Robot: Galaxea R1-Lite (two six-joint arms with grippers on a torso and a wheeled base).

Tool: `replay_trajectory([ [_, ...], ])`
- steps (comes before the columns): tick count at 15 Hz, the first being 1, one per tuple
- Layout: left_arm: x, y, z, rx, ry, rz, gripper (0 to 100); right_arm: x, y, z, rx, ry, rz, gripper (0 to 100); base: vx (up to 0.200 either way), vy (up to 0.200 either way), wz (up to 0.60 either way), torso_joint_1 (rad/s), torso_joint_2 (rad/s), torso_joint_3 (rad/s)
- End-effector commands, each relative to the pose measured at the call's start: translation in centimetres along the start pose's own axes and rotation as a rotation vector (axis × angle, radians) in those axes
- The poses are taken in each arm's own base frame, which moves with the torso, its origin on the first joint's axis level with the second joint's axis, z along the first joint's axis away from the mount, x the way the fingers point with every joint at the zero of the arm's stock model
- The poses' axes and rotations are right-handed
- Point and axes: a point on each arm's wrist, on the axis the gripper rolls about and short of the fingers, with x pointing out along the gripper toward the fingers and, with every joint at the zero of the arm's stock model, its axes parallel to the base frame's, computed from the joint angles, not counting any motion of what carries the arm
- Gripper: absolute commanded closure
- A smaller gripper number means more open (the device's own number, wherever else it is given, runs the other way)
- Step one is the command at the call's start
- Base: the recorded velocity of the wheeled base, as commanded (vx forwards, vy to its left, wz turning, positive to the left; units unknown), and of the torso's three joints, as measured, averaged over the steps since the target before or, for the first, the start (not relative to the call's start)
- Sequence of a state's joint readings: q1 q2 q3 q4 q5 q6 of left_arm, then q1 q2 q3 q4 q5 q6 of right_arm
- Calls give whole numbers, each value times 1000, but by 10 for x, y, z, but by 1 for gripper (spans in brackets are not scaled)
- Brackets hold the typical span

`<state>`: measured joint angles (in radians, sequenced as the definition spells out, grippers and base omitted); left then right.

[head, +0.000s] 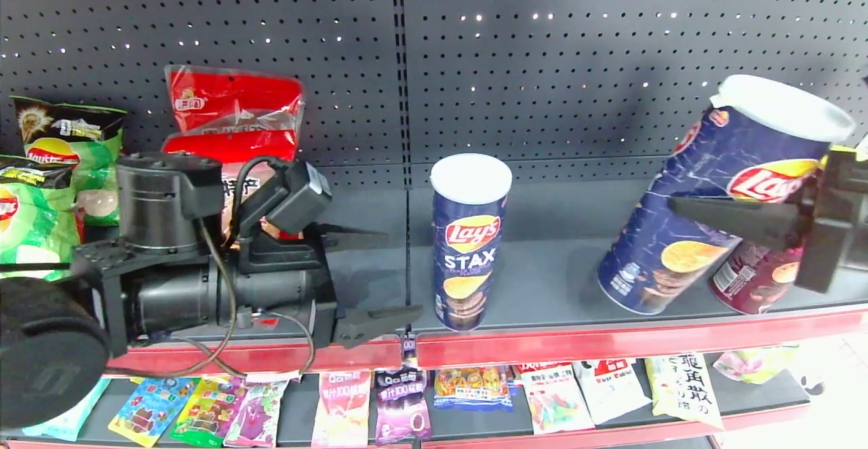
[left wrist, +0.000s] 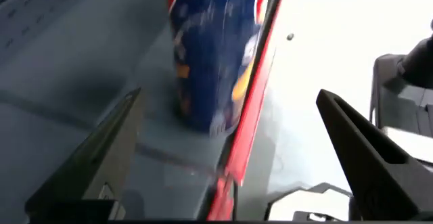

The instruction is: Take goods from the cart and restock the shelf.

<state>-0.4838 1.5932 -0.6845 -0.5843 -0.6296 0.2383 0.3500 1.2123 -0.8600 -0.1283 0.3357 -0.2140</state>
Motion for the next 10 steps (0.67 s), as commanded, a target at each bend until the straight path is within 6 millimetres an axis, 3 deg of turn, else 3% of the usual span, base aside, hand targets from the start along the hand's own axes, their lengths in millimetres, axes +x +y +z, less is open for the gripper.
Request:
replay_trajectory([
  [1,-36,-18,-5,4,7,136,0,61,-5,-9,-8,46,65,100,0,0,0,0,0,0],
  [4,-53,-31,-3,-66,-20,184,0,103,-13,-13,1,83,95,100,0,0,0,0,0,0],
  [7,-59,-35,-4,-71,-27,190,0,146,-24,-2,-10,50,101,100,0,0,0,0,0,0],
  [10,-61,-38,-9,-76,-16,188,0,178,-17,5,-24,30,141,100,0,0,0,0,0,0],
])
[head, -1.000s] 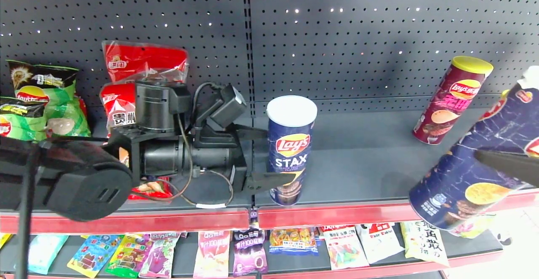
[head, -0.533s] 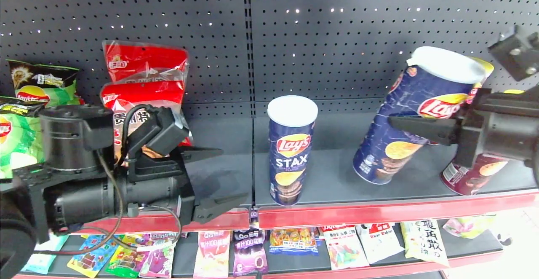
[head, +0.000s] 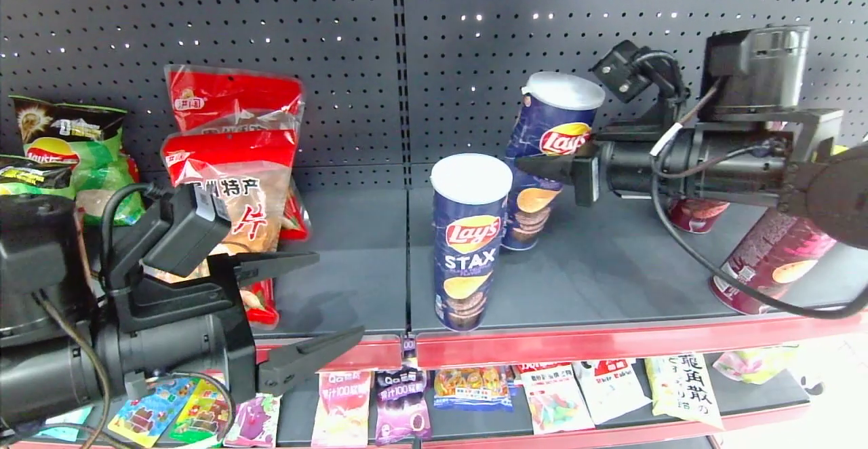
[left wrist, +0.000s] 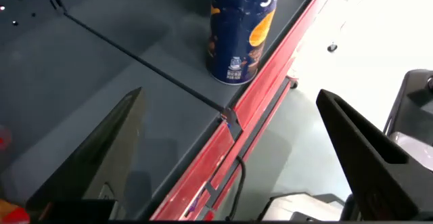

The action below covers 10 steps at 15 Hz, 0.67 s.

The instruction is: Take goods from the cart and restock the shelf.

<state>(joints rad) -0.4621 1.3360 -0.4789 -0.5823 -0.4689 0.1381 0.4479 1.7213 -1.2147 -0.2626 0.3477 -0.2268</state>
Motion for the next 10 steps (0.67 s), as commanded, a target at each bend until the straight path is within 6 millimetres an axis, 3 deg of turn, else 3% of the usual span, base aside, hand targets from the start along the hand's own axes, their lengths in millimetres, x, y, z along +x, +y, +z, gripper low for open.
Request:
replay_trajectory([
  [1,-3,-1,0,4,-7,9,0,38,1,-8,0,25,37,100,0,0,0,0,0,0],
  [4,-6,-2,2,7,-17,32,0,58,1,-9,-5,22,51,100,0,0,0,0,0,0],
  [10,-8,-2,4,10,-22,46,0,80,-5,-14,-4,25,44,100,0,0,0,0,0,0],
])
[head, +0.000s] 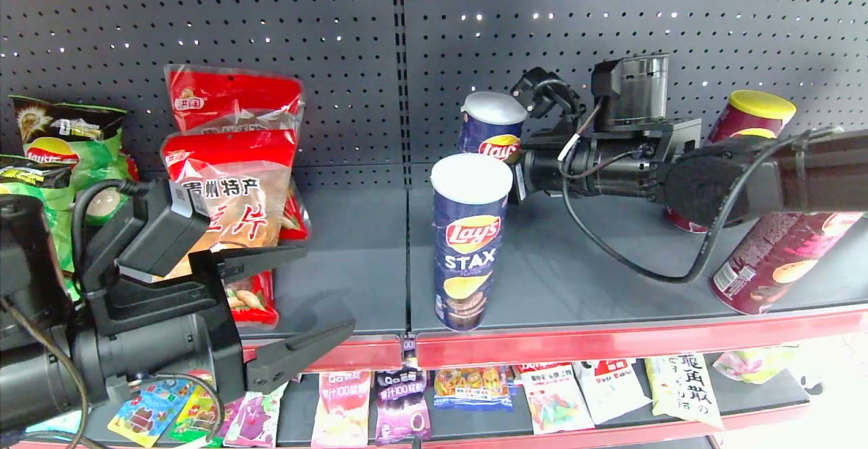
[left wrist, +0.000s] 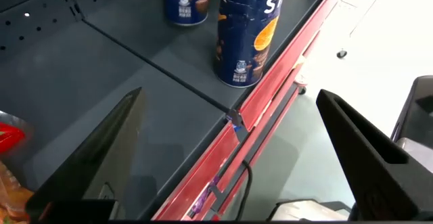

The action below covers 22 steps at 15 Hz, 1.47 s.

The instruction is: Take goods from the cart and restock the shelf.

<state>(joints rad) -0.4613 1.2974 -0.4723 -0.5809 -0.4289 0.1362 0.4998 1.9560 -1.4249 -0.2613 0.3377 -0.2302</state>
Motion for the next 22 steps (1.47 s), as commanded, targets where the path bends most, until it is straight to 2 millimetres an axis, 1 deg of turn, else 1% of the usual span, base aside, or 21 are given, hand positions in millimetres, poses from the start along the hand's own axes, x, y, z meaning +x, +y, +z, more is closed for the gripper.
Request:
replay_trajectory([
  [1,0,0,0,0,1,0,0,10,-4,-2,0,-1,-2,100,0,0,0,0,0,0],
  [5,0,0,0,0,1,2,0,19,-5,-3,-1,-1,-7,100,0,0,0,0,0,0],
  [12,0,0,0,0,2,8,0,22,-5,-6,1,6,-3,100,0,0,0,0,0,0],
  [15,0,0,0,0,2,8,0,23,0,-6,0,10,10,100,0,0,0,0,0,0],
  [16,0,0,0,0,2,8,0,23,1,-6,-3,10,11,0,0,0,0,0,0,0],
  [19,0,0,0,-1,4,8,0,20,7,-2,-3,7,7,0,0,0,0,0,0,0],
  [22,2,1,-2,-4,11,7,0,3,11,3,-2,8,-1,0,0,0,0,0,0,0],
])
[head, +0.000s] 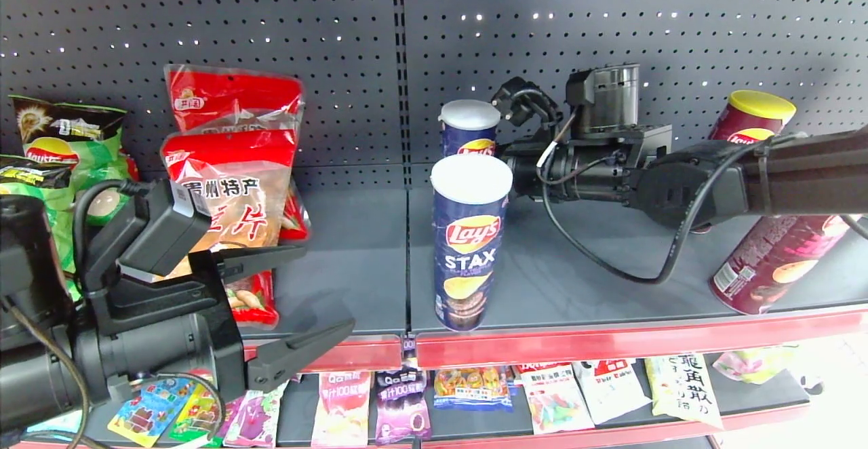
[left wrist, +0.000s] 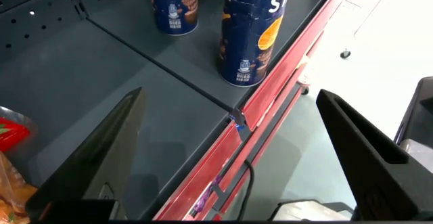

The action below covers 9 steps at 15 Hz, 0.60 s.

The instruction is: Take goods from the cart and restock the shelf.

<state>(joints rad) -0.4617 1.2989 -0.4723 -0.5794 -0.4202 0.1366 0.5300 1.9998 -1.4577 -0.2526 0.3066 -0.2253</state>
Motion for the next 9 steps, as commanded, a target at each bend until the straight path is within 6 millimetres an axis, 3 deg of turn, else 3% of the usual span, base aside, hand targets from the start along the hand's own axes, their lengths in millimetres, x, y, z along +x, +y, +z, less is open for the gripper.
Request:
replay_trajectory([
  [1,1,0,-1,-3,7,-1,0,-21,6,5,-2,-4,-1,0,0,0,0,0,0,0],
  [7,5,3,-5,-12,30,24,0,-77,17,-13,36,72,-92,0,0,0,0,0,0,0],
  [9,8,3,-5,-11,33,25,0,-84,14,-14,44,73,-116,0,0,0,0,0,0,0],
])
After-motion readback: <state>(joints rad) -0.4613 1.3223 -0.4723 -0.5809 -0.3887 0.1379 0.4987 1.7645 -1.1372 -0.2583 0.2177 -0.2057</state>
